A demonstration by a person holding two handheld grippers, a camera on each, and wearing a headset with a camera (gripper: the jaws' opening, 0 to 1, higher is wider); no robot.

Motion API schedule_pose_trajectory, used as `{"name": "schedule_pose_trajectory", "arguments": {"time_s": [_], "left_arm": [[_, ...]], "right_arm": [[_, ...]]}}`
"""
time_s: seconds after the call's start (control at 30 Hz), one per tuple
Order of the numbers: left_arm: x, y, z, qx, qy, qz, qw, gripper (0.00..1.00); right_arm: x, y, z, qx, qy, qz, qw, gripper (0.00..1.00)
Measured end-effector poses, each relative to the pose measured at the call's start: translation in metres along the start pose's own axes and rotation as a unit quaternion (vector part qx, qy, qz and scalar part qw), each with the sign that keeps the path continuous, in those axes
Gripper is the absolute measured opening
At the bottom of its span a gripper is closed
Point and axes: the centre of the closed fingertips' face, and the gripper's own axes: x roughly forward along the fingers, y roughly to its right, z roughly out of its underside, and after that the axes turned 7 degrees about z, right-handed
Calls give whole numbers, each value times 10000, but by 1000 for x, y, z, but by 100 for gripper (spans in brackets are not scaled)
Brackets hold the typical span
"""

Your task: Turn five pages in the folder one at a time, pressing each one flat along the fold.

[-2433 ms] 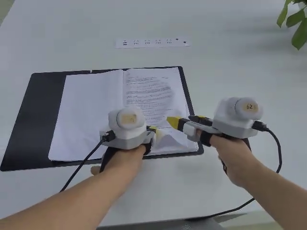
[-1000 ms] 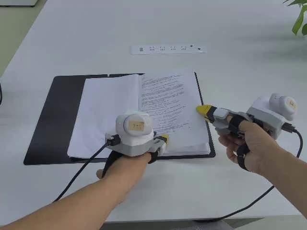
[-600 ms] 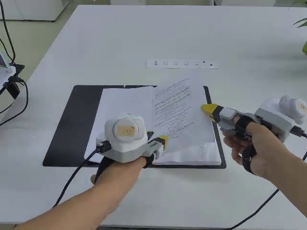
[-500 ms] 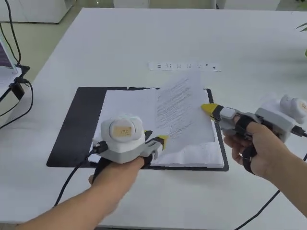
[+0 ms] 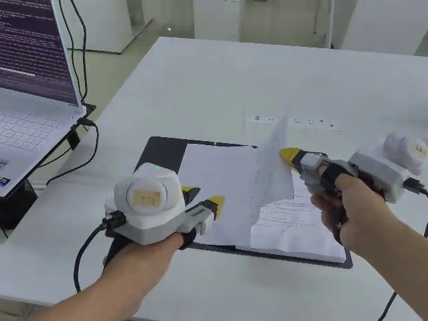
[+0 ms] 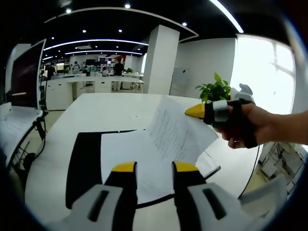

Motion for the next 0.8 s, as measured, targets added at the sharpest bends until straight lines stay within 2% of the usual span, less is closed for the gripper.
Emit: {"name": "schedule_pose_trajectory", "arguments": {"time_s": [0.13,0.23,0.4,0.6,0.63,0.8], "left_arm": [[-16,-14,-1,-8,43,-111,9999,28],[-24,-22,-2,-12,73,-177,9998,28],[-43,-38,-3,-84,172,-281,9994,29],[-62,-55,8,-168,145,-420,9989,28],[-67,-59,9,-170,172,-468,9986,28],[-76,-71,14,-296,206,-547,9978,27]], "right_arm": [[15,-14,11,-284,-138,108,9994,0],[24,-23,17,-347,-193,128,9991,0],[43,-35,39,-511,-370,207,9978,0],[65,-43,64,-744,-519,335,9953,0],[70,-42,70,-791,-603,428,9941,0],[91,-48,89,-915,-733,446,9921,0]]}}
